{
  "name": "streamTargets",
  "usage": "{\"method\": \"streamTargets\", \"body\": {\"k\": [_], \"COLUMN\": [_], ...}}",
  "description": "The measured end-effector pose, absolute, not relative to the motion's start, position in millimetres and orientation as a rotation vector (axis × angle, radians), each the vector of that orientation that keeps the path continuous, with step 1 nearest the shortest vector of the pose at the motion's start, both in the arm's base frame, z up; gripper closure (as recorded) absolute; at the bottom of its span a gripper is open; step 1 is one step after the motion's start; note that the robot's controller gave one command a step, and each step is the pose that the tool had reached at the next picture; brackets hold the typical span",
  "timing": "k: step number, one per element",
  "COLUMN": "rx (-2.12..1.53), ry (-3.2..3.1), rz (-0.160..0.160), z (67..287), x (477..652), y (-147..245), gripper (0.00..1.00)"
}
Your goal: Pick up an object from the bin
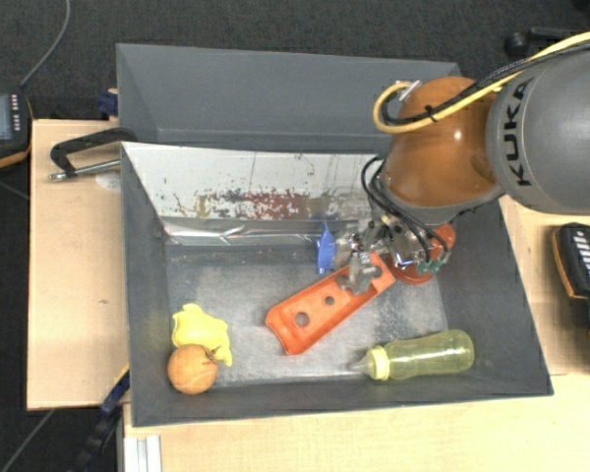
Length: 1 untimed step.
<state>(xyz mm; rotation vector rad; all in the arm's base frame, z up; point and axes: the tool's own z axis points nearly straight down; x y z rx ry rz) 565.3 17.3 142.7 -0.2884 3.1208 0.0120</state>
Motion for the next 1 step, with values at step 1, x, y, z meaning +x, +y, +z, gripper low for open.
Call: {"method": "streamTargets", "body": {"k": [1], "rx": [-0.259], "ry": [3.117], "rz": [0.012], "z": [202.9], "x": [575.1], "y": [14.0], "gripper": [1.0]}}
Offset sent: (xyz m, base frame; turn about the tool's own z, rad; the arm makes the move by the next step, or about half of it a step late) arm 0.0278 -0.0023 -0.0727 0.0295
